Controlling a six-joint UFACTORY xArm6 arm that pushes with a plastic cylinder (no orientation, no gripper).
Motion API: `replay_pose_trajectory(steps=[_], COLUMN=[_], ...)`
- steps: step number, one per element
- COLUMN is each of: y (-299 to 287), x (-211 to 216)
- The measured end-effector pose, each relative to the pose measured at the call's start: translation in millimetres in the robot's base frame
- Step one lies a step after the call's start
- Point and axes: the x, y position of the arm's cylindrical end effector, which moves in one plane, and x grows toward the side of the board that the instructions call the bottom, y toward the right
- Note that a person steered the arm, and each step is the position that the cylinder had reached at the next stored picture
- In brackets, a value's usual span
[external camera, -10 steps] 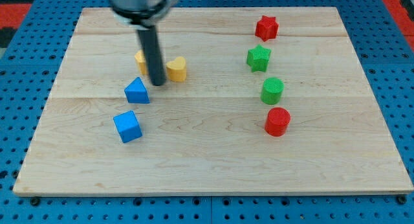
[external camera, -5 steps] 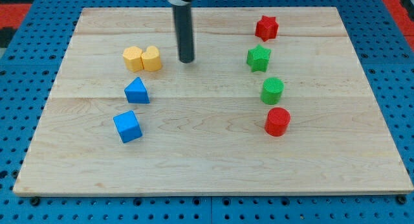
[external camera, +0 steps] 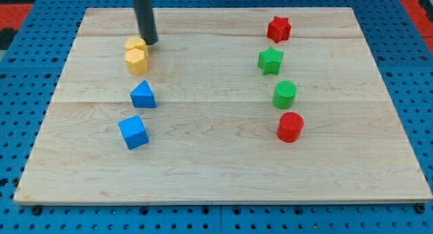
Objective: Move yellow heart towards top center
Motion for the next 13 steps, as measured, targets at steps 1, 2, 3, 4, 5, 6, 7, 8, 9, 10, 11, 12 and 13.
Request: replay_pose_trajectory(steps=[1,2,3,4,5,6,7,8,9,10,11,12,13], y=[-25.2,-83.3,-91.3,-48.7,-17.8,-16.9,-20.8,-35.6,-37.4,10.0,20.9,36.1,73.9], x=[-35.7,0.8,54.9,54.6,43.2,15.7,-0.5,8.7,32.3,33.2,31.7,26.2,20.9])
